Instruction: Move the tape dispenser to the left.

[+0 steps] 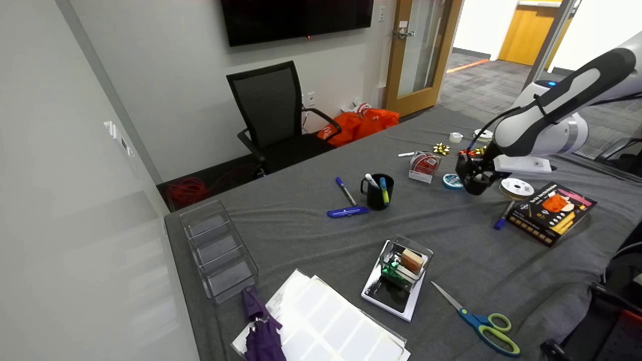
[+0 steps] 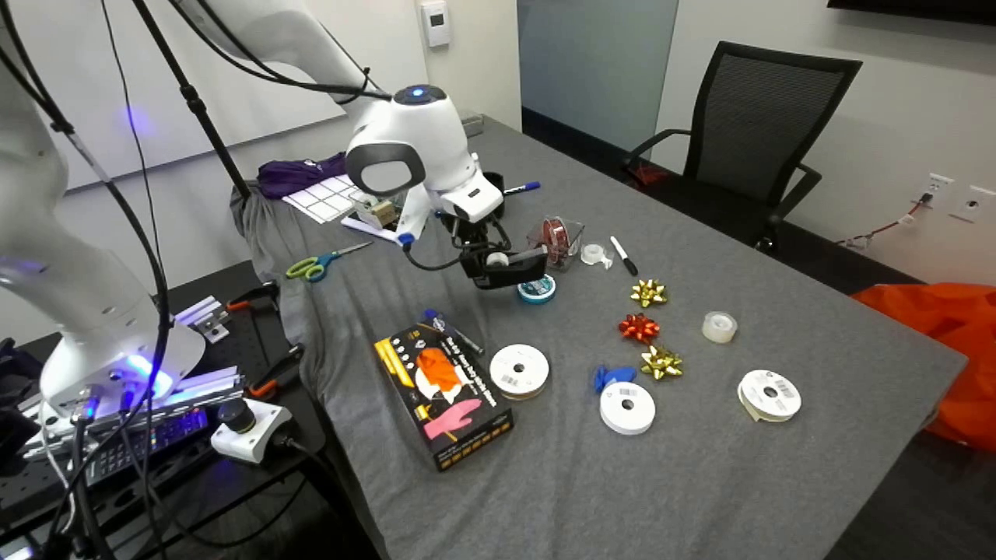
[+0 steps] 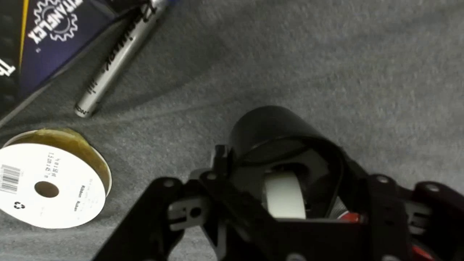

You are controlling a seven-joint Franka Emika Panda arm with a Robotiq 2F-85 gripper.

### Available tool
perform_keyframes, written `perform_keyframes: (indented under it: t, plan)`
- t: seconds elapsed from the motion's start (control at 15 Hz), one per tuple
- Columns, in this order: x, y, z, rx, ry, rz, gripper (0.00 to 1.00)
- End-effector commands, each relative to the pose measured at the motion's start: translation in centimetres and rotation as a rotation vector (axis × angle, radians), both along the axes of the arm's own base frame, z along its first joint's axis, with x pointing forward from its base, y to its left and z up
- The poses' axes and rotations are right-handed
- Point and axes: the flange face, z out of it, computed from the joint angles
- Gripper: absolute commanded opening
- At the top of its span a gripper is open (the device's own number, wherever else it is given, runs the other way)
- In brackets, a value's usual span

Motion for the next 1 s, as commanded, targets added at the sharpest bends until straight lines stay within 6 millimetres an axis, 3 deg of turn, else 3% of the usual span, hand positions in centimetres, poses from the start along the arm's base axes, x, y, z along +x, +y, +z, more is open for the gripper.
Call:
perform_keyframes:
  t: [0.0,0.4,0.47,0.6,0.93]
  plan:
    - [-0.6,0.4,-0.5,0.003,0.010,0.009,0.69]
    - [-0.2,0.3,-0.5,0.002,0.007,-0.001,0.69]
    - [-0.2,0.3,-0.5,0.002,0.007,-0.001,0.44]
    - [-0.8,1.4,-0.8,-0.020,0.031,0.067,0.44]
    - [-2.2,6.4,-2.3,-0.069,0.097,0.253,0.44]
